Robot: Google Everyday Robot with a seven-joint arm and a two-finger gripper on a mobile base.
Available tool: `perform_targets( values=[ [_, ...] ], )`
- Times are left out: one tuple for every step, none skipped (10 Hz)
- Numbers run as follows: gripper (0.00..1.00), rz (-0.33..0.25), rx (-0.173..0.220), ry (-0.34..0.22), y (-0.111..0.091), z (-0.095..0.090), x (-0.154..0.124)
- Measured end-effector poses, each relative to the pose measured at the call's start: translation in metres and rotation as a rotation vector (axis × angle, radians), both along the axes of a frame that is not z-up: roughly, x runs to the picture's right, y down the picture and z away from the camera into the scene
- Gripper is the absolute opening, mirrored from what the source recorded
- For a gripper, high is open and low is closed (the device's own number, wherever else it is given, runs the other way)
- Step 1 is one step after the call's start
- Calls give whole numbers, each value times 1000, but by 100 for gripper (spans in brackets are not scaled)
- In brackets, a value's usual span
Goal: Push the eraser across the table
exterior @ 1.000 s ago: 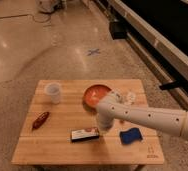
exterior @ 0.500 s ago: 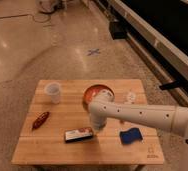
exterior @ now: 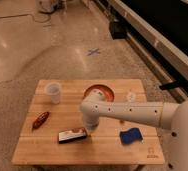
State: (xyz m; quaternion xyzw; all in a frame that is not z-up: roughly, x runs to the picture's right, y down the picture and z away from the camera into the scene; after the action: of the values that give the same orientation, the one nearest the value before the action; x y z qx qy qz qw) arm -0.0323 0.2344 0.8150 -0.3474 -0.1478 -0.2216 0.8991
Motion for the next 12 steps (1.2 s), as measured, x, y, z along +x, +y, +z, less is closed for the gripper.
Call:
perform_targets(
  values=[
    [0, -13, -3, -13, 1, 0, -9],
    [0, -24, -5, -24, 3, 0, -16],
    [0, -33, -8, -32, 5, 0, -22],
    [0, -44, -11, -45, 8, -1, -30],
    [0, -56, -13, -60, 11, -2, -39],
    [0, -64, -15, -70, 13, -3, -45],
    [0, -74, -15, -84, 16, -5, -54],
    [0, -81, -14, -93, 17, -6, -61],
    [0, -89, -13, -103, 17, -6, -68],
    [0, -95, -10, -110, 17, -6, -74],
    [0, -103, -9, -122, 18, -7, -84],
    [0, -110, -6, -131, 18, -7, -91]
  ],
)
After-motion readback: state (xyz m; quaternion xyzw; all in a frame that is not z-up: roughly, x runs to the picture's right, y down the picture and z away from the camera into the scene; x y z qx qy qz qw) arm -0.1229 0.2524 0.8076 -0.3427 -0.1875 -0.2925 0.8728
